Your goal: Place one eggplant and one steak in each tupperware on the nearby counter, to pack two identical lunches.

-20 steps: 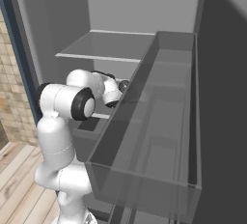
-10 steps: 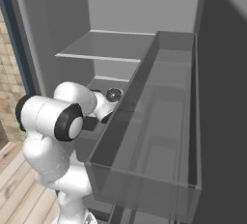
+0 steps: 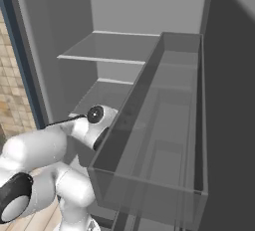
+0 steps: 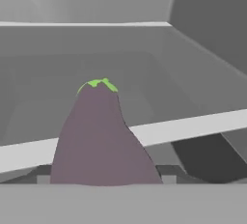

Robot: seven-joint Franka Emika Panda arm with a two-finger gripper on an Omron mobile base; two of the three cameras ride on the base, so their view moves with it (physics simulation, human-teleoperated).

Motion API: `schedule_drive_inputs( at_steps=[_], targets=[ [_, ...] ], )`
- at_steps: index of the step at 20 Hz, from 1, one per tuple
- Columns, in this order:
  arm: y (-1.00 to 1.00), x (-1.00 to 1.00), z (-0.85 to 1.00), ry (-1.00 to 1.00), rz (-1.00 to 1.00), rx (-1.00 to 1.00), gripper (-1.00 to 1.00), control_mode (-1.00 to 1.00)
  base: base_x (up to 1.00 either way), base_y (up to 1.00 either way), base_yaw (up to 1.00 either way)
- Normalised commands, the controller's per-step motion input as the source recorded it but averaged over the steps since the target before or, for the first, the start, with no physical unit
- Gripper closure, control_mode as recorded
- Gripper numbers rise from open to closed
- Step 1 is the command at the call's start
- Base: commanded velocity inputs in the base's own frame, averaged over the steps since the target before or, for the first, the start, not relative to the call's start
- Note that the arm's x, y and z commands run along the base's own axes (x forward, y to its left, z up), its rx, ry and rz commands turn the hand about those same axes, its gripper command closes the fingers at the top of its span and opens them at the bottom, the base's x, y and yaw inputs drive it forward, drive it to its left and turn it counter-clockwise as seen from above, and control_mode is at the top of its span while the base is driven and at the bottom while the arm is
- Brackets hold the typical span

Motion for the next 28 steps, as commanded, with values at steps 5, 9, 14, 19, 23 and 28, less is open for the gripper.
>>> schedule_drive_inputs(
  at_steps=[5, 9, 14, 19, 23, 28],
  targets=[
    [0.0, -0.98, 1.0, 0.16, -0.07, 0.0, 1.0, -1.0, 0.0, 0.0, 0.0],
    [0.0, -0.9, 1.0, 0.3, -0.09, 0.06, 1.0, -1.0, 0.0, 0.0, 0.0],
    [0.02, -0.99, 1.0, 0.28, -0.06, 0.09, 1.0, -1.0, 0.0, 0.0, 0.0],
    [0.29, -0.98, 0.78, 0.12, -0.01, 0.13, 1.0, -1.0, 0.0, 0.0, 0.0],
    [0.77, -1.0, 0.13, -0.04, 0.0, 0.12, 1.0, -1.0, 0.0, 0.0, 0.0],
    [0.63, -1.0, 0.07, -0.22, 0.0, 0.05, 1.0, -1.0, 0.0, 0.0, 0.0]
  ],
)
